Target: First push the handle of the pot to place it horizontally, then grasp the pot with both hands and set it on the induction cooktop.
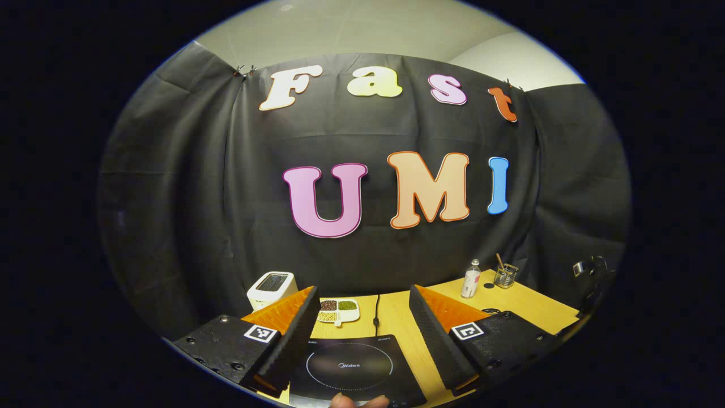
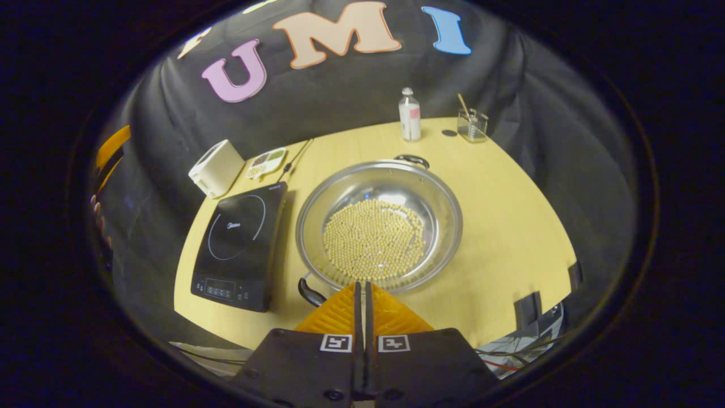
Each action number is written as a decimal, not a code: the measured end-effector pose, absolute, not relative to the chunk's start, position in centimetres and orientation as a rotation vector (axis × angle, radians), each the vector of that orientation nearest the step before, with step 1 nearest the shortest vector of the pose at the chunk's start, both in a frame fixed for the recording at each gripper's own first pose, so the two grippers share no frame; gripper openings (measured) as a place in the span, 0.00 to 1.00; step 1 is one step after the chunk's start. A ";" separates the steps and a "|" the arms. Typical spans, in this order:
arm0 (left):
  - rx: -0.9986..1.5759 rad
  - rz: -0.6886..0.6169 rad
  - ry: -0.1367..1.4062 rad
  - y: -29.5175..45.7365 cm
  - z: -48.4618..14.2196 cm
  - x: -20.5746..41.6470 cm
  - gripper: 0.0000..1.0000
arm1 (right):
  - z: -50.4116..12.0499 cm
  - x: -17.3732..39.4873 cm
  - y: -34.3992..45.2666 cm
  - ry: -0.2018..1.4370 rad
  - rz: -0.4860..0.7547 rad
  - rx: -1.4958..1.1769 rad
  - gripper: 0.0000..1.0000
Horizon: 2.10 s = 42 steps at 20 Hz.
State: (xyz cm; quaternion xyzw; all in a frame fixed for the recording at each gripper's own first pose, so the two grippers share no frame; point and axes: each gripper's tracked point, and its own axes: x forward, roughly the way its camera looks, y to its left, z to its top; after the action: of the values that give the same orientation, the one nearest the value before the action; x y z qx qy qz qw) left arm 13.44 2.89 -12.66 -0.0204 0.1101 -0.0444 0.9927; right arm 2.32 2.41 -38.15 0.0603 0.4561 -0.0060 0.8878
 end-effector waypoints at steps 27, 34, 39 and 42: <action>-0.055 -0.178 0.215 5.8 -14.8 15.0 0.95 | -46.4 1.3 5.7 1.169 -0.207 0.138 0.03; -0.052 -0.166 0.224 6.5 -15.1 14.7 0.95 | -46.3 2.5 8.3 1.176 -0.178 0.173 0.00; -0.052 -0.155 0.229 7.0 -15.3 14.8 0.95 | -46.1 3.4 10.3 1.176 -0.160 0.211 0.00; -0.055 -0.151 0.232 7.2 -15.5 14.8 0.95 | -46.1 4.0 11.6 1.183 -0.149 0.238 0.03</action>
State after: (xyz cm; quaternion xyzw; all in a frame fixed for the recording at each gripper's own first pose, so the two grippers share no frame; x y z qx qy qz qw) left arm 14.85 7.16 -15.49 -0.0276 0.1157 -0.0754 0.9900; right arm 4.02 11.56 -46.12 0.1119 0.5557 -0.0702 0.8208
